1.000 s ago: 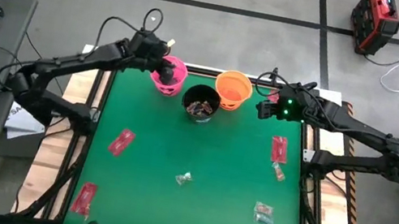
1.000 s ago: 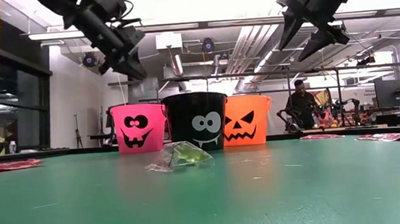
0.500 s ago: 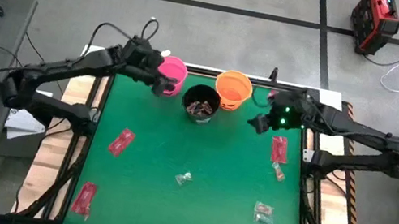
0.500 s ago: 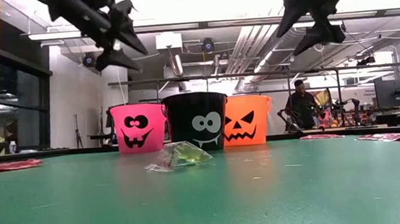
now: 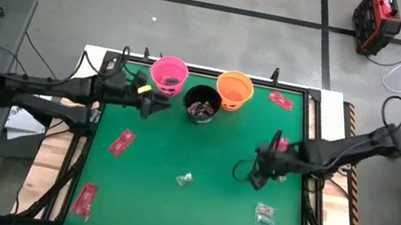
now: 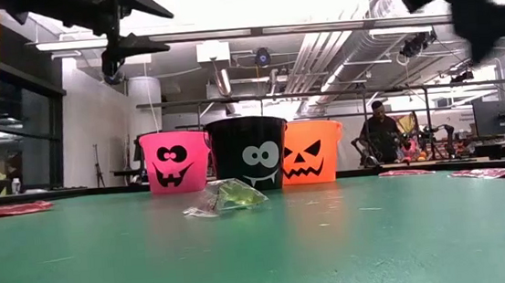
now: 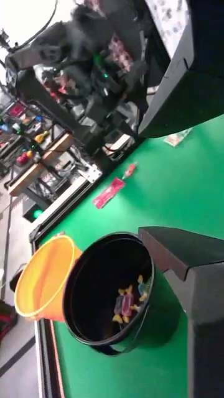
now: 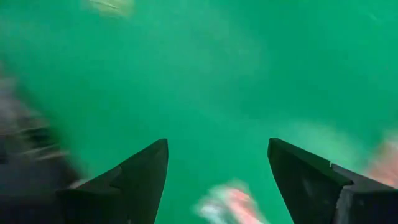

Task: Sort candy by brand, put in halloween buckets
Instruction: Put the orange gummy into the pink bucket, then put the green gummy into the pink bucket

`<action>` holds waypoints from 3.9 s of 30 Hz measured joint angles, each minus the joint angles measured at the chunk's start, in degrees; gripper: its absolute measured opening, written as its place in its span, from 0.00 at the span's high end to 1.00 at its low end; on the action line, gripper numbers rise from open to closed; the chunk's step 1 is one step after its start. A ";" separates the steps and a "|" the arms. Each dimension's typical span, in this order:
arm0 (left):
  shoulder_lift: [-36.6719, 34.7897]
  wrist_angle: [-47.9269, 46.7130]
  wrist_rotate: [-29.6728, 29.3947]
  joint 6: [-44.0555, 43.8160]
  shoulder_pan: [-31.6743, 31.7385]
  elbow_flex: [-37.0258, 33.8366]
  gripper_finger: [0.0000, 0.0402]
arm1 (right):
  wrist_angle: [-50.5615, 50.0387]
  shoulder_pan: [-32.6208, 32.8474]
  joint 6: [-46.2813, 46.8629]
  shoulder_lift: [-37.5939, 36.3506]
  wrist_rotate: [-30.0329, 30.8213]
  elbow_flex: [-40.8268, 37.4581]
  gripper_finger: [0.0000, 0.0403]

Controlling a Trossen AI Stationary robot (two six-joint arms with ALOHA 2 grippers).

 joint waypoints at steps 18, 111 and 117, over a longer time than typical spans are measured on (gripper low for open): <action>0.28 2.86 -4.11 1.26 -0.95 -0.22 0.41 | -9.16 -11.10 3.85 3.85 -4.06 -16.51 0.34; 0.22 40.22 5.43 0.88 -3.32 -0.20 0.41 | -8.36 -37.23 -62.62 41.87 -2.86 55.11 0.38; 0.25 31.94 6.28 0.95 -6.89 -0.13 0.41 | -0.28 -30.50 -50.29 22.08 3.29 27.33 0.37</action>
